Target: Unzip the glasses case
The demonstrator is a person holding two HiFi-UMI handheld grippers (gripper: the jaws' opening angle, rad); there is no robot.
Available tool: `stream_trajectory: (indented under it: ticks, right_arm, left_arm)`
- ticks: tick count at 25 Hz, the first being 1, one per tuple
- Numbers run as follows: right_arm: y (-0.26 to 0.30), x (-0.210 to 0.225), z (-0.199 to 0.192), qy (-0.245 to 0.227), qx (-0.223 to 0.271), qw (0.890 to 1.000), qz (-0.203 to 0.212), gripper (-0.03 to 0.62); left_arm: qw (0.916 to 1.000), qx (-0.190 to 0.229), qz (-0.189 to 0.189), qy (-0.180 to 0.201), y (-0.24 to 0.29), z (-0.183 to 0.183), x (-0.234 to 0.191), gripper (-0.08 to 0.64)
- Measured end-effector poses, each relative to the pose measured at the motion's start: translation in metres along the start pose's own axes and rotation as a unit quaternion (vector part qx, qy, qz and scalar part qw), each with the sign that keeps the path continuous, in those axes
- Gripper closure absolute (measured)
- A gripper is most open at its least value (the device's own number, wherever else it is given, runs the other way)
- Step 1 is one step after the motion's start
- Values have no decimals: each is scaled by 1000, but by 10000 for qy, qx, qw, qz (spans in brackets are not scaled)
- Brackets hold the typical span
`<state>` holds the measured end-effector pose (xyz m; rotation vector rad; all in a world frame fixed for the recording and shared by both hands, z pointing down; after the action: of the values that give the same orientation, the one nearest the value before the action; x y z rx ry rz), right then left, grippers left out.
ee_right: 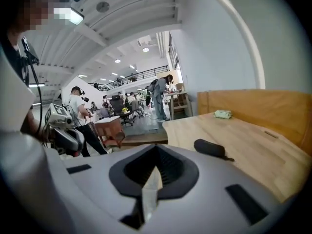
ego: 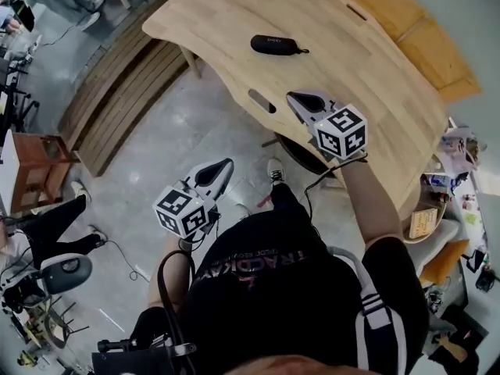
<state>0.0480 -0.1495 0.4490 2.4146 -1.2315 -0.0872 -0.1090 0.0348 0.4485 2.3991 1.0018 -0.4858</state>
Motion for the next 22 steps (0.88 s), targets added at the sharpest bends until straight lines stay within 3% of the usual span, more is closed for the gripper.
stream_trajectory:
  ticks: [4,11,16,22]
  right_arm:
    - [-47,-75,-13,283,255,9992,81,577]
    - [-101,-185,-70,845,306,9956,268,577]
    - [-129,-231,-90,1164,362,9919,371,577]
    - [-149,-260,-101,863,221,9949,463,577]
  left_arm:
    - [9996,-38,-283,27,-18,-18,24,546]
    - [9975,-258,-642,113,-44,-67,67,547]
    - [9956,-412,-791,271,-52,-87,95,548]
    - [9956,-432,-670,490,-58,-94,114,548]
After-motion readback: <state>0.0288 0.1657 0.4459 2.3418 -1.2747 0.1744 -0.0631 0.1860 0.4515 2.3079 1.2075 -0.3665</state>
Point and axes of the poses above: the fingertips, and each gripper's own axes: y forward along the fingers, x to its right, z out of its top, the point moved 4 cm from there along -y, backward along the fingers, and after that the axes turned 10 degrees about -z, right-handed, at the moved point
